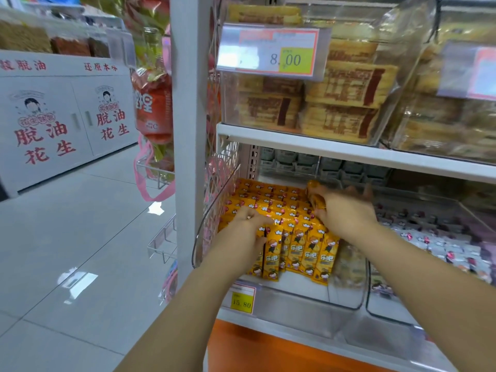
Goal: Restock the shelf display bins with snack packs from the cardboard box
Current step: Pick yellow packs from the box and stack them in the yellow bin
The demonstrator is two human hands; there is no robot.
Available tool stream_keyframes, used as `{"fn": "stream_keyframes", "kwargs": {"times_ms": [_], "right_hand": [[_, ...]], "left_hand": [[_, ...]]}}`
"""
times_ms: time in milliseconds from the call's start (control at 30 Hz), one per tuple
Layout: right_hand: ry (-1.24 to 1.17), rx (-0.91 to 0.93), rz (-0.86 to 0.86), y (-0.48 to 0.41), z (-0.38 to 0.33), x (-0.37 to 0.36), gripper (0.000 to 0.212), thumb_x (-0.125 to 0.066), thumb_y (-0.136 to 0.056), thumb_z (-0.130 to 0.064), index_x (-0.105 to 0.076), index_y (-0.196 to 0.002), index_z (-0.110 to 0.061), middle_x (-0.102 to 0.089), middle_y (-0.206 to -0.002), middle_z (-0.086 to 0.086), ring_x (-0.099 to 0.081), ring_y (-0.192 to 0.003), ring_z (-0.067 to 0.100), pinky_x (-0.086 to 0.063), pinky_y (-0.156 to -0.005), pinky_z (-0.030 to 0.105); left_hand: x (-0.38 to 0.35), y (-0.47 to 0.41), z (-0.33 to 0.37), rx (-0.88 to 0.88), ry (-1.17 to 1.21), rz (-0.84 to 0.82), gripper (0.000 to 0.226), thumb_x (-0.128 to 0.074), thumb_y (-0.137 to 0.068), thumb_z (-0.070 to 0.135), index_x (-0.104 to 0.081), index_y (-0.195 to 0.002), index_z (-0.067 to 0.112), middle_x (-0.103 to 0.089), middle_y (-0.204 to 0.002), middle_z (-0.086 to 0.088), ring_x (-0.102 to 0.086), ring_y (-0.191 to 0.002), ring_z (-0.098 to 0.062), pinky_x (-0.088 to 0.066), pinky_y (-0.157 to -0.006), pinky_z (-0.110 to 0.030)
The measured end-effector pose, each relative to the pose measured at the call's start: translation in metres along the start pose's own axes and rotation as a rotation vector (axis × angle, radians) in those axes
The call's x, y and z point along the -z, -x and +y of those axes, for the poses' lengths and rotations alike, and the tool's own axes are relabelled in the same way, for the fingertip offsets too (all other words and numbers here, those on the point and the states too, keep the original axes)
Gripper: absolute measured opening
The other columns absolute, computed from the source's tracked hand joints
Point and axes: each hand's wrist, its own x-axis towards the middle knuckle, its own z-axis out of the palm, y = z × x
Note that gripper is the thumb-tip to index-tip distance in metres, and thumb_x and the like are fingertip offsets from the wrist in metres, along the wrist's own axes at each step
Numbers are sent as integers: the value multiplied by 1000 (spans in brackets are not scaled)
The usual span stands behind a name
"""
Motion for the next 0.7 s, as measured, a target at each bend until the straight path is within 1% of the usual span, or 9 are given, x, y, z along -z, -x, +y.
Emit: {"fn": "stream_keyframes", "kwargs": {"times_ms": [33, 67, 100, 167, 233, 333, 500, 600, 700], "right_hand": [[-88, 19, 42, 4, 0, 2, 39, -46, -97, -34, -37, -134, -41, -59, -116, 3, -56, -109, 26, -29, -110, 54], [-204, 50, 88, 9, -1, 4, 38, -46, -97, -31, -38, -133, -39, -62, -110, 3, -62, -93, 23, -47, -95, 45], [-333, 85, 124, 14, -2, 6, 38, -48, -96, -27, -40, -132, -36, -64, -103, 2, -63, -76, 19, -53, -72, 34], [-576, 119, 162, 25, -2, 11, 40, -53, -93, -17, -45, -129, -32, -60, -98, -2, -61, -62, 13, -45, -49, 23], [-806, 102, 177, 34, 1, 18, 42, -58, -89, -9, -50, -123, -33, -60, -99, -4, -63, -68, 16, -50, -52, 26], [-962, 72, 173, 40, 5, 25, 33, -64, -85, -9, -55, -108, -30, -64, -88, -1, -62, -69, 20, -53, -64, 34], [-618, 159, -72, 42, -8, 26, 32, -67, -86, -21, -53, -114, -28, -56, -97, -10, -53, -73, 0, -35, -57, 8], [-412, 167, -185, 36, -29, 8, 44, -65, -88, -22, -53, -130, -19, -56, -127, 2, -55, -111, 17, -40, -78, 19], [-372, 139, -165, 32, -43, -13, 43, -65, -88, -16, -55, -130, -15, -52, -133, 7, -50, -120, 23, -42, -92, 29]], "left_hand": [[0, 0, -1, 1, 1, 3, 41, -55, -95, 12, -53, -133, 26, -38, -134, 3, -56, -96, -18, -49, -87, -36], [-1, -1, -1, 0, -3, 7, 41, -55, -95, 13, -53, -133, 27, -38, -134, 3, -56, -95, -19, -50, -87, -36], [-1, -1, -2, -2, -8, 11, 41, -55, -95, 14, -52, -133, 28, -38, -134, 3, -56, -95, -18, -50, -86, -36], [-3, -1, -2, -13, -32, 24, 42, -54, -95, 16, -50, -135, 30, -38, -135, 4, -52, -107, -18, -49, -90, -36], [-4, -2, -2, -23, -69, 53, 42, -55, -95, 18, -50, -135, 31, -39, -136, 3, -41, -123, -19, -45, -96, -35], [-5, -3, -1, -14, -78, 76, 42, -56, -95, 19, -51, -135, 31, -40, -136, 2, -35, -126, -20, -42, -98, -34], [-13, -4, 1, -7, -82, 46, 43, -59, -93, 19, -52, -135, 29, -41, -133, 1, -36, -125, -20, -41, -100, -35], [-16, -5, 2, -6, -110, 35, 44, -60, -92, 19, -53, -134, 30, -41, -133, 1, -37, -123, -20, -40, -100, -35], [-16, -5, 1, -4, -102, 35, 44, -60, -92, 16, -53, -134, 29, -41, -133, 1, -36, -123, -19, -39, -100, -33]]}}
